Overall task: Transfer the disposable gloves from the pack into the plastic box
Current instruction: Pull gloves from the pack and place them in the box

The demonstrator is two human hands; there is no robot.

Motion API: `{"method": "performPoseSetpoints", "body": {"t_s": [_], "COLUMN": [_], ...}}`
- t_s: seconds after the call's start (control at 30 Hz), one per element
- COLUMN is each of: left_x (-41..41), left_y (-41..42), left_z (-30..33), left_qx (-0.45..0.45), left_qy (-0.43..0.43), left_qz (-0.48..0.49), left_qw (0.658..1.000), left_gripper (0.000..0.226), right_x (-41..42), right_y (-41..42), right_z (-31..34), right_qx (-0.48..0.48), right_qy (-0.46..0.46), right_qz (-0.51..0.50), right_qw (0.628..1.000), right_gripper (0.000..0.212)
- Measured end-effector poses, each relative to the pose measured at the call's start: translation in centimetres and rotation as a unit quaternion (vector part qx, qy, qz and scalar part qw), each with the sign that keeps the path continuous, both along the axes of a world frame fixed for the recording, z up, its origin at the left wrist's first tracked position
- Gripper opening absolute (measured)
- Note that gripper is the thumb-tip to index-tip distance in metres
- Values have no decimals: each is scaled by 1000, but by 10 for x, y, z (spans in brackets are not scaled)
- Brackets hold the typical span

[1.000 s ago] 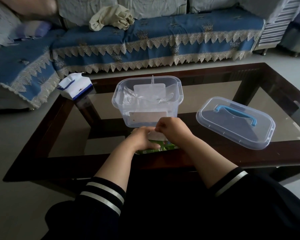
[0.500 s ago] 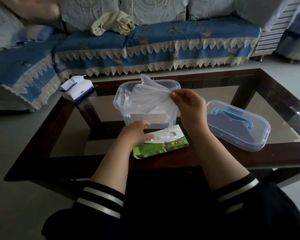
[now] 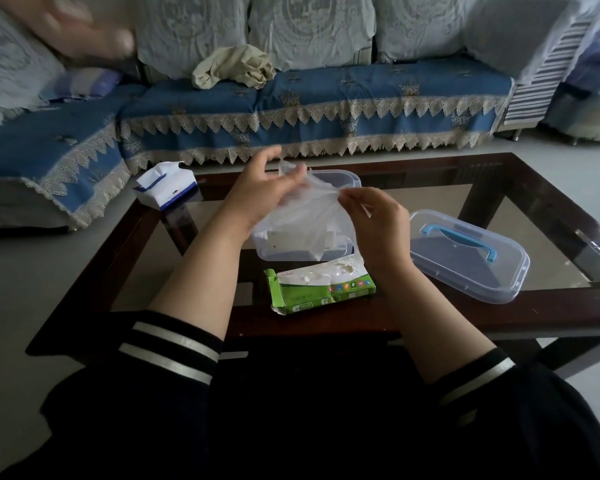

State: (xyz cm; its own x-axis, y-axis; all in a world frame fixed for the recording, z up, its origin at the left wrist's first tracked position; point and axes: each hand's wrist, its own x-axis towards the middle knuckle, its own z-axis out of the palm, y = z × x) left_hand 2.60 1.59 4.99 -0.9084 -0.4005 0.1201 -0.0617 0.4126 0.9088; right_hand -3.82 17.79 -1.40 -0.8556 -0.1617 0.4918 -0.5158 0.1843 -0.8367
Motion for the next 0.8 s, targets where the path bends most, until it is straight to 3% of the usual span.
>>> {"method": "performPoseSetpoints", "body": {"t_s": [0.1,0.23,0.33,0.4,0.5,0.67,0.73,0.8], "left_x": [-9,-22,-33,-41,-60,-86,-97,-104], "left_y": [1,2,-11,-23,-44,-63,-72,-80], "left_z": [0,12,12,6,-13,-43,-56,-68], "left_qx": [-69,-141,-154,-166,-227,-289,-317,-388], "left_qy": [56,128,175,194,137,0,-105,-232], "left_qz": [-36,-21,22,41,66,25,-2,-32], "left_qw": [995,982,972,966,962,957,943,891], "left_gripper": [78,32,30,33,33,27,47,70], "right_x": [1,-3,-10,-14,-26,-45,-54,-62], "right_y": [2,3,1,-3,-17,-32,-38,-43], "right_z": [1,5,1,-5,-15,-15,-18,-19], "right_qx": [34,95,137,180,301,510,557,586], "right_qy": [45,196,345,398,377,219,174,153], "right_qz": [-25,-58,-70,-44,16,115,137,140], "right_qw": [998,974,926,899,875,824,800,783], "right_gripper": [16,34,32,32,40,68,73,77]}}
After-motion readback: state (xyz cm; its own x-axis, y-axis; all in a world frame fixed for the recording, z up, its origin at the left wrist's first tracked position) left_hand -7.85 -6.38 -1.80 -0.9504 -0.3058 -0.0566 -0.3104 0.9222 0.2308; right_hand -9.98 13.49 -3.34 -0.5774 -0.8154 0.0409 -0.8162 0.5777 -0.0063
